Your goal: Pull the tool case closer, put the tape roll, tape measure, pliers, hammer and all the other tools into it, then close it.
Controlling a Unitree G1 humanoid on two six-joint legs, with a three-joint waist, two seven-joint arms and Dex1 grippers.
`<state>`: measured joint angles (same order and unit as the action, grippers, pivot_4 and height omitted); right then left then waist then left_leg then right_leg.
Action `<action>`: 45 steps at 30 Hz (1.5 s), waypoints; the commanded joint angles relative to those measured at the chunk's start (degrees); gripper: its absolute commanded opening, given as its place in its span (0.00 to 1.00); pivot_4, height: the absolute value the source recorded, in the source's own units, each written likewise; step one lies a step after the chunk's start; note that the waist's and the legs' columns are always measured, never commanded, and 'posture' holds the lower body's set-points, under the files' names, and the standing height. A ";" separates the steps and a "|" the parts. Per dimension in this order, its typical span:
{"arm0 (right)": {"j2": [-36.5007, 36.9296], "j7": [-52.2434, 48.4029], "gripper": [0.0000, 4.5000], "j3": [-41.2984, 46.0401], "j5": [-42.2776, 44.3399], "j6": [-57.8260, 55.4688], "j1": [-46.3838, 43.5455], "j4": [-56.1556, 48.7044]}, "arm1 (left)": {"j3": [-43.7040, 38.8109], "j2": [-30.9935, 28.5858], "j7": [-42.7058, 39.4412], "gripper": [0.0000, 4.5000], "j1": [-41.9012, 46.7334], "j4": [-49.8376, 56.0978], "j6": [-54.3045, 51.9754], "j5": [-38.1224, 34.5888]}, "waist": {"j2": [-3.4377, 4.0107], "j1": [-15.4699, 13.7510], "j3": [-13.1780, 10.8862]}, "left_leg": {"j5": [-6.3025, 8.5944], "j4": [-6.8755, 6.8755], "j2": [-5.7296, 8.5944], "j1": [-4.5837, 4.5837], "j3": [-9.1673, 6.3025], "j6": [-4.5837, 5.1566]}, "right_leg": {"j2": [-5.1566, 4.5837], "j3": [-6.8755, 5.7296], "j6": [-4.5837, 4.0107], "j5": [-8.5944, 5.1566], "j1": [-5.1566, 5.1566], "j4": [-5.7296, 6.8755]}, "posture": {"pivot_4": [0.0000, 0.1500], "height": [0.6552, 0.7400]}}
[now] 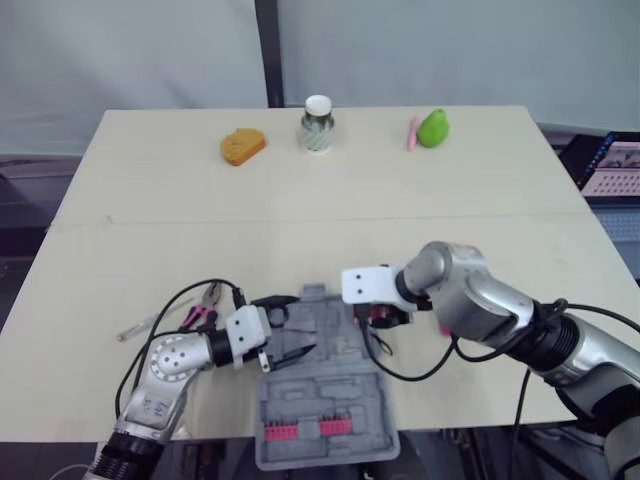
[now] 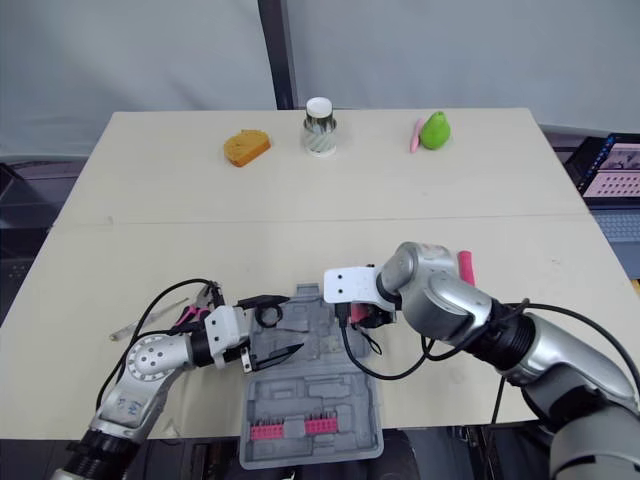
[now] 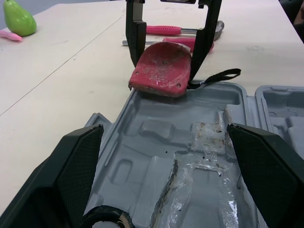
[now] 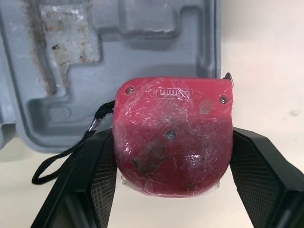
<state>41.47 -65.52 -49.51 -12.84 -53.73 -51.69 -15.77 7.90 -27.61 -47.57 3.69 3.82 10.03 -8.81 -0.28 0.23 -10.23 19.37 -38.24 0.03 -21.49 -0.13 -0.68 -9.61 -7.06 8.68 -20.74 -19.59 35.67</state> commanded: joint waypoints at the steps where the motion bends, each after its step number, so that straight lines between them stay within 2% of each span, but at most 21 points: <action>1: -1.09 0.17 0.65 -0.51 -1.96 1.72 -0.47 -0.20 | -0.40 -0.10 0.09 1.00 -0.13 1.56 0.32 -0.56 | 0.00 0.02 0.00 | 0.00 0.00 0.00 0.00 0.00 0.00 | 0.00 0.00 0.00 0.00 0.00 0.00 | 1.00 1.00; 37: -6.17 -1.43 0.65 -0.11 -8.02 7.56 2.28 3.52 | -1.10 -0.58 1.55 1.00 -1.13 6.95 -4.35 -0.73 | 0.00 0.06 0.00 | 0.00 0.01 0.00 0.01 -0.01 0.00 | 0.00 0.01 0.00 0.00 0.00 0.01 | 1.00 1.00; 39: -6.27 -1.59 0.90 0.17 -8.00 7.47 2.43 3.24 | -1.03 -0.60 1.54 1.00 -1.13 7.10 -4.48 -0.73 | 0.00 0.07 0.00 | 0.00 0.01 0.00 0.01 -0.01 0.00 | 0.00 0.01 0.00 0.00 0.00 0.01 | 1.00 1.00; 40: -6.29 -1.70 0.97 0.32 -7.92 7.37 2.47 3.03 | -0.99 -0.60 1.52 1.00 -1.10 7.16 -4.55 -0.73 | 0.00 0.07 0.00 | 0.00 0.01 0.00 0.01 -0.01 0.00 | 0.00 0.01 0.00 0.00 0.00 0.01 | 1.00 1.00; 45: -5.51 -2.45 0.99 1.58 -7.51 6.38 2.75 0.78 | -0.85 -0.53 1.46 1.00 -0.96 7.47 -4.93 -0.75 | 0.00 0.07 0.00 | 0.00 0.01 0.01 0.01 0.00 0.00 | 0.00 0.01 0.00 0.00 0.00 0.01 | 1.00 1.00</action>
<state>35.43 -67.13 -50.39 -20.35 -46.85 -48.81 -12.04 7.34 -28.03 -46.32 3.03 8.85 4.89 -8.88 -0.28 0.29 -10.23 19.37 -38.22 0.03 -21.48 -0.14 -0.68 -9.61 -7.05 8.68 -20.75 -19.60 35.68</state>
